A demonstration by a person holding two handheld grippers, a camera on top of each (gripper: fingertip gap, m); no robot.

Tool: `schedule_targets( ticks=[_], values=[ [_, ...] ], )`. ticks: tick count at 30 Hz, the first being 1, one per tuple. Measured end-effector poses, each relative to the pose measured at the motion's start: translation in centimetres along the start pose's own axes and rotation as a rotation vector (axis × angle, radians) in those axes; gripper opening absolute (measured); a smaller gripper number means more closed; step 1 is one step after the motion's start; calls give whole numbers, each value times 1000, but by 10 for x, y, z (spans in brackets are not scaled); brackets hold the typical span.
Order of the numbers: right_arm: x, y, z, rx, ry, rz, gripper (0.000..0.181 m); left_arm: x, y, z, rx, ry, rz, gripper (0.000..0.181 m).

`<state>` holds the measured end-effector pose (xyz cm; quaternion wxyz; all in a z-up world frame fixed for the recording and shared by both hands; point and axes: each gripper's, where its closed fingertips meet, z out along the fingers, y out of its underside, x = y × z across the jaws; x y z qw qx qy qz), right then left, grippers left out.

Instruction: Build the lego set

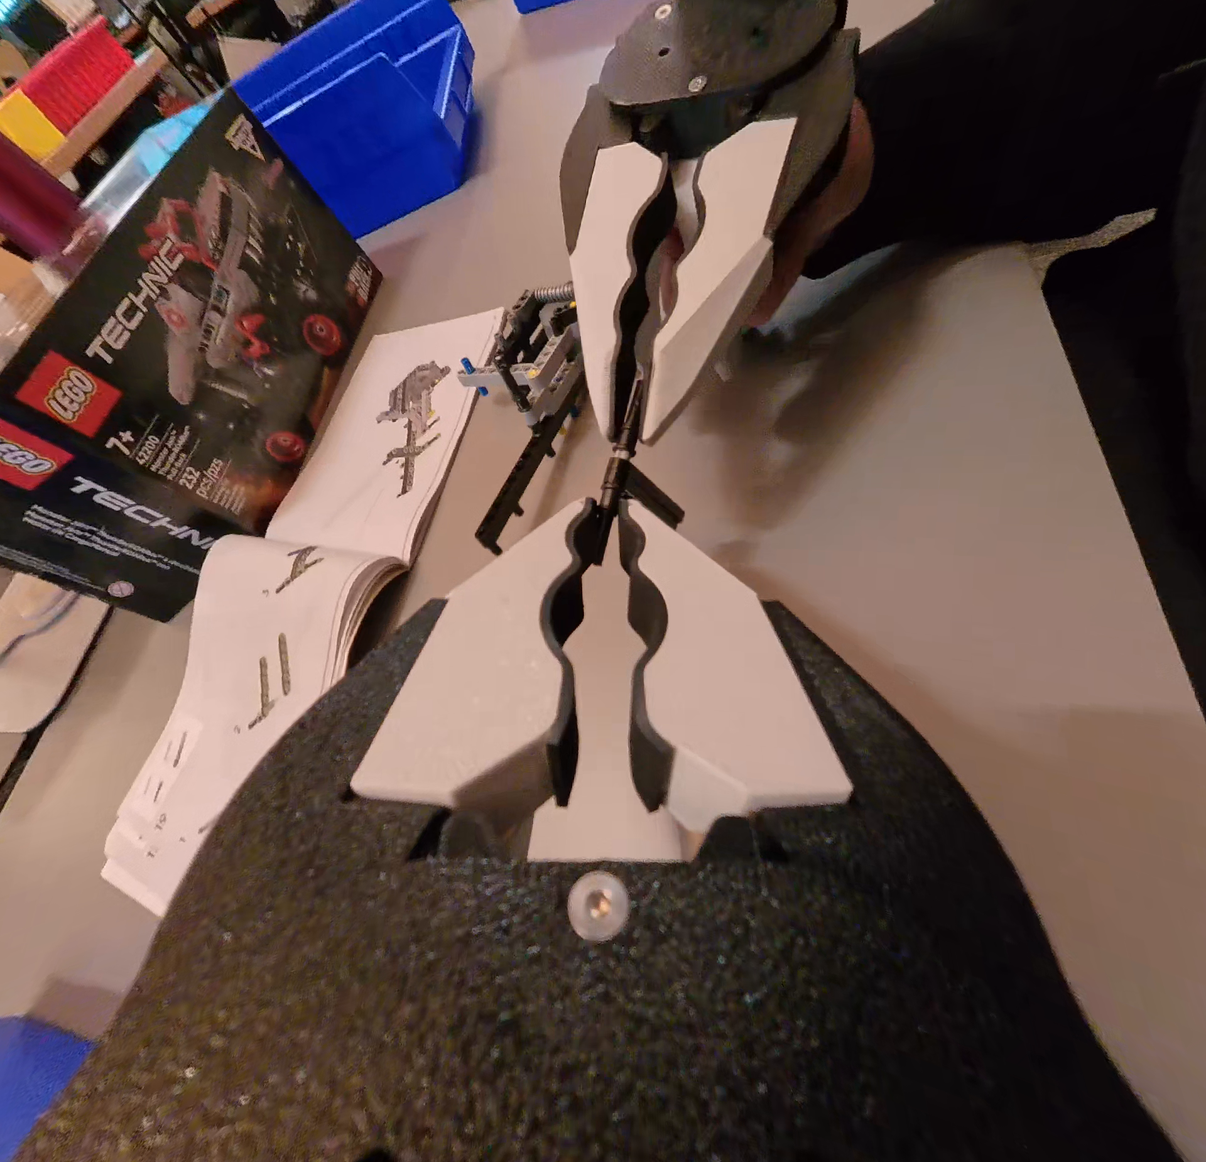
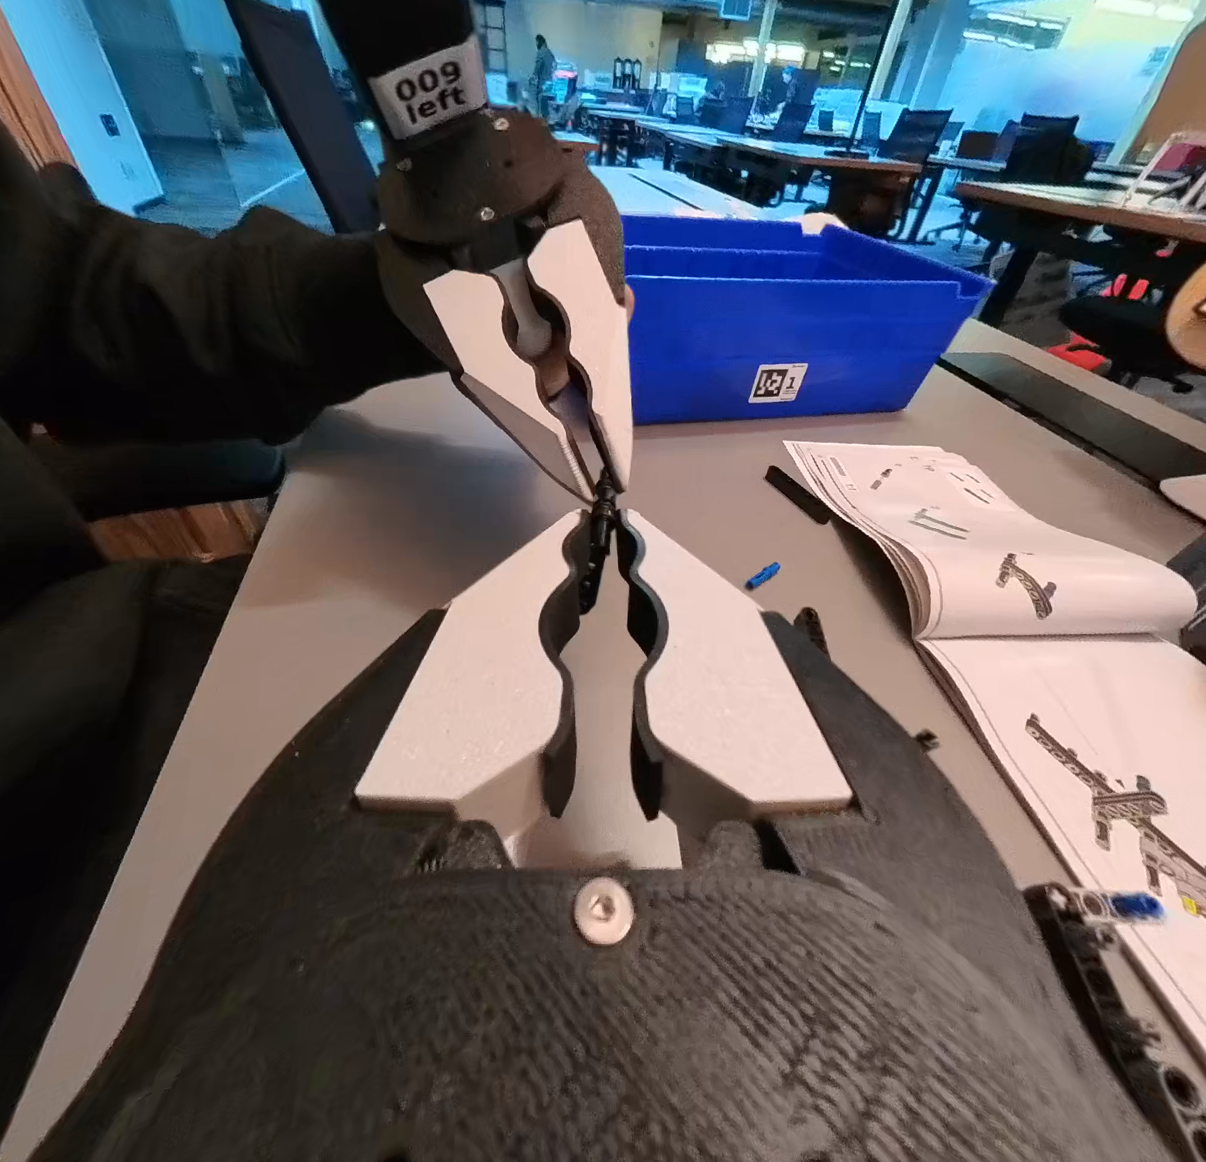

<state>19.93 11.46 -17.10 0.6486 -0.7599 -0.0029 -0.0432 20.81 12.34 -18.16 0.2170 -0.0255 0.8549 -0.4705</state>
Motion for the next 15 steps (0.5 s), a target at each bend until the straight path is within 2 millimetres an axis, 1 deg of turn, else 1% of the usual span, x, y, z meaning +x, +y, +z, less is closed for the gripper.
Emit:
schedule_targets(
  ticks=[1, 5, 11, 13, 15],
  values=[
    [0, 1, -1, -8, 0, 3, 5, 0, -1, 1, 4, -5, 9, 4],
    [0, -1, -2, -20, 3, -3, 5, 1, -8, 0, 35, -10, 21, 4],
    [-3, 3, -2, -53, -31, -40, 5, 5, -9, -1, 49, 17, 26, 4],
    [-6, 0, -4, -21, -69, -11, 4, 8, -14, -3, 104, 40, -6, 4],
    [-11, -7, -8, 30, -129, 39, 4, 12, -24, -7, 199, 78, -54, 4]
  ],
)
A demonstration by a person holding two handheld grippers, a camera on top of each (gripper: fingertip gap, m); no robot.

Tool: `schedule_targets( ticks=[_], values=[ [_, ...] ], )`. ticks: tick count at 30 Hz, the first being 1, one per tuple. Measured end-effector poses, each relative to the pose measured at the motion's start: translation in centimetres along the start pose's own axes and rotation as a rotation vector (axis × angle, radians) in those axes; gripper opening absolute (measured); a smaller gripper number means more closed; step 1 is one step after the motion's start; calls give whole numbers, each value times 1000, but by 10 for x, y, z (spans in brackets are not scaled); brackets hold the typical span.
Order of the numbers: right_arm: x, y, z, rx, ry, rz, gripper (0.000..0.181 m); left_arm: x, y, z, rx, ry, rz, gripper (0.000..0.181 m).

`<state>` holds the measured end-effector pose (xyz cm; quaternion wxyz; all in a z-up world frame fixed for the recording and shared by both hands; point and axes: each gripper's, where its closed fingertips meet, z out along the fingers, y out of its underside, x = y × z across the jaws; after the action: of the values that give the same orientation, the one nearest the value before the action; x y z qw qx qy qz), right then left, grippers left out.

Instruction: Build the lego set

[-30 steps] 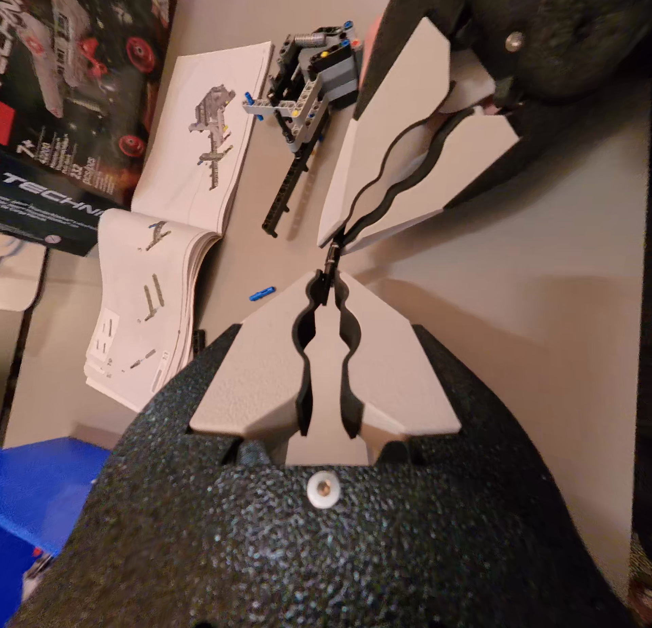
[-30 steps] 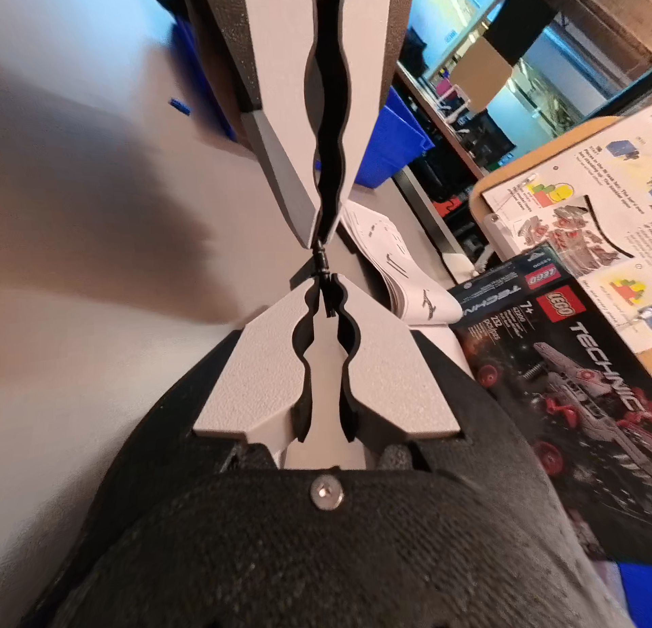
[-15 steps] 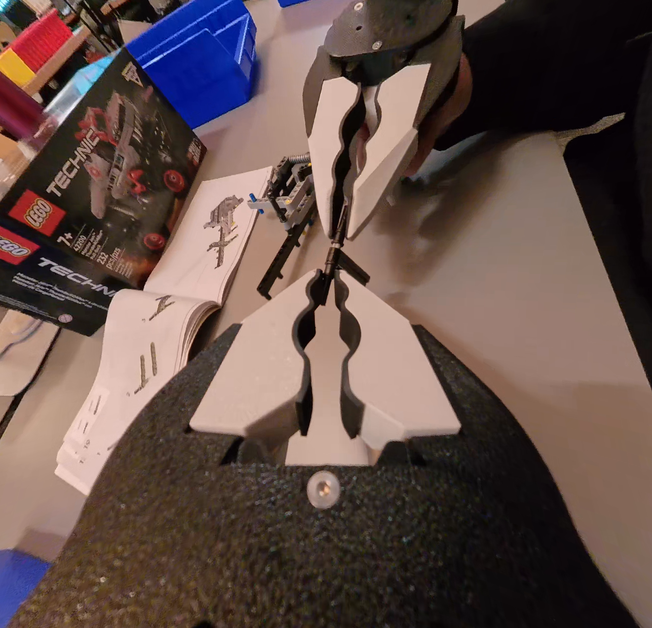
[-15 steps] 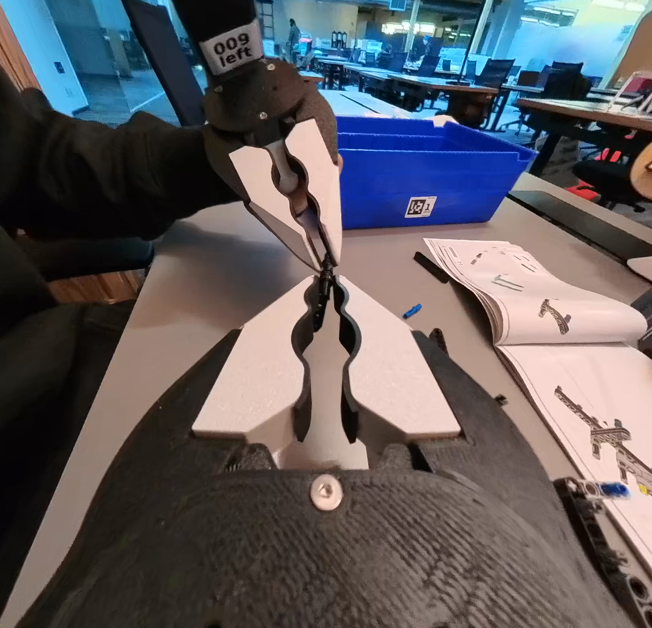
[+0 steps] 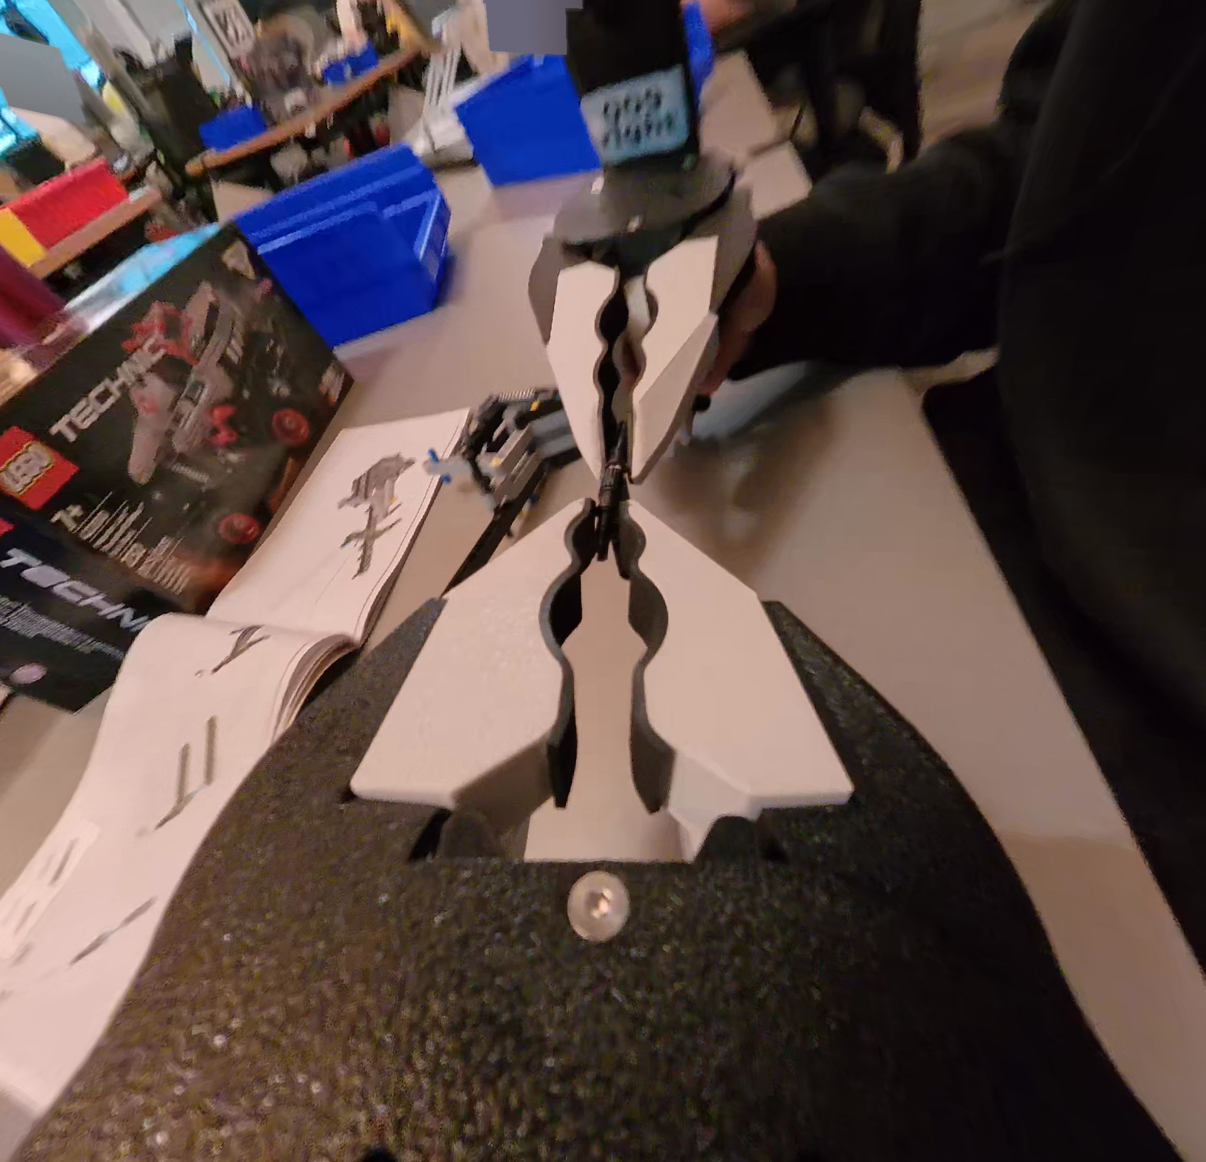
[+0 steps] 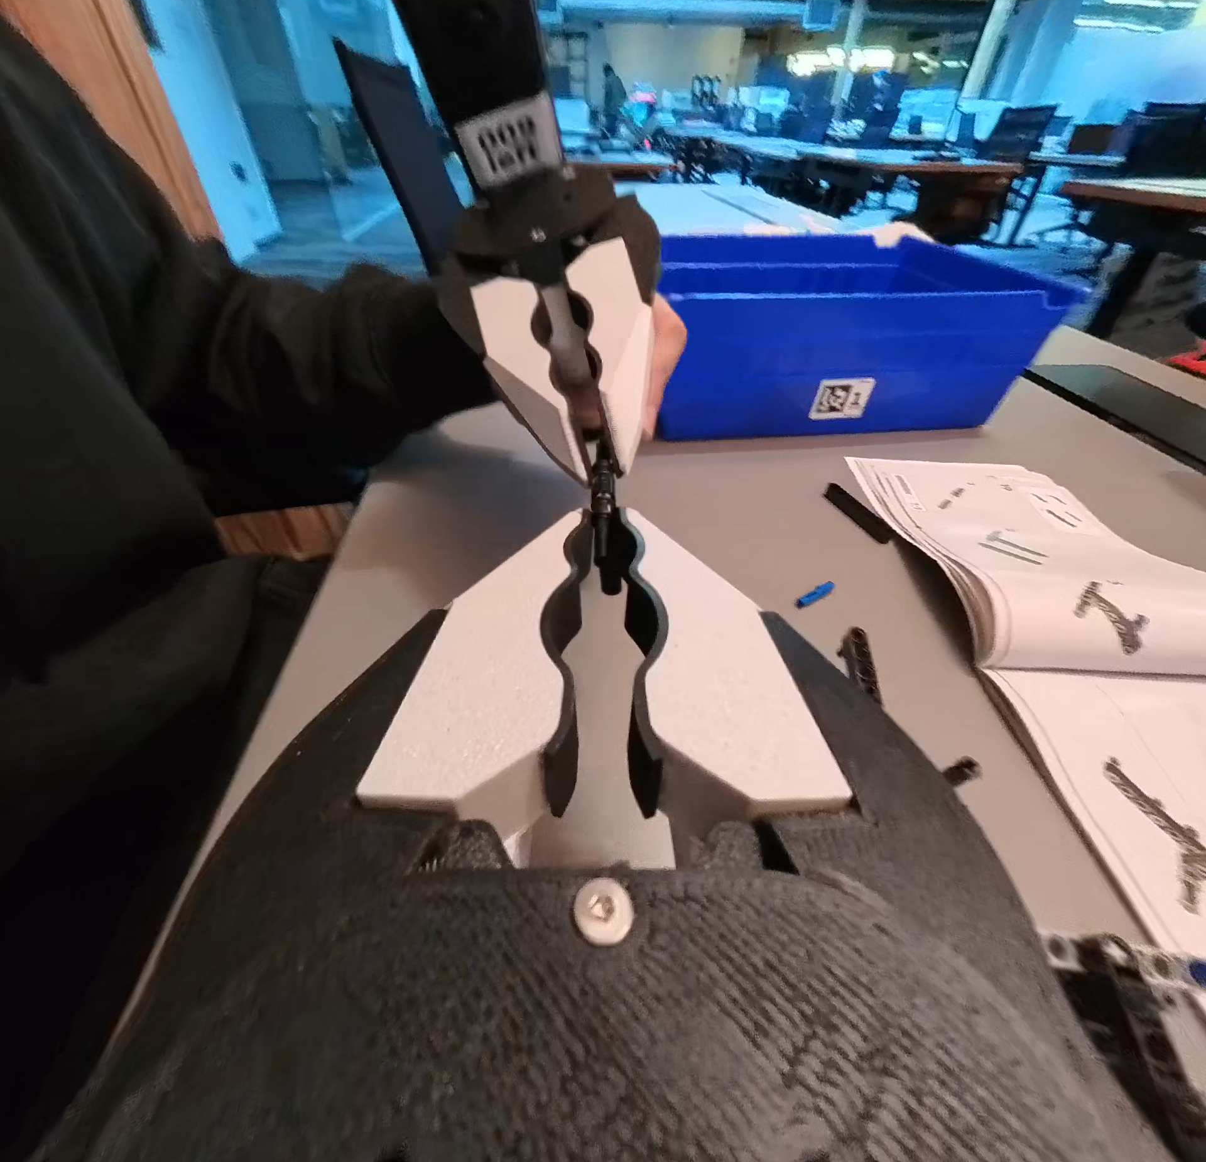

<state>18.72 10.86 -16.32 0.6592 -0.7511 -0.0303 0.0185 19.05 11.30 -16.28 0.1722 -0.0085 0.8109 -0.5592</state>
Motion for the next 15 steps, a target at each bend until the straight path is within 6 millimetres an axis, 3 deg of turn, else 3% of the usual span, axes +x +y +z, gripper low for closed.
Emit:
schedule_targets(
  ticks=[3, 15],
  values=[
    [-7, -10, -3, 70, -83, 75, 4, 6, -13, -3, 95, 47, -60, 4],
    [4, -8, -5, 71, -16, 47, 8, -1, -4, -1, 27, -12, -23, 4]
  ],
)
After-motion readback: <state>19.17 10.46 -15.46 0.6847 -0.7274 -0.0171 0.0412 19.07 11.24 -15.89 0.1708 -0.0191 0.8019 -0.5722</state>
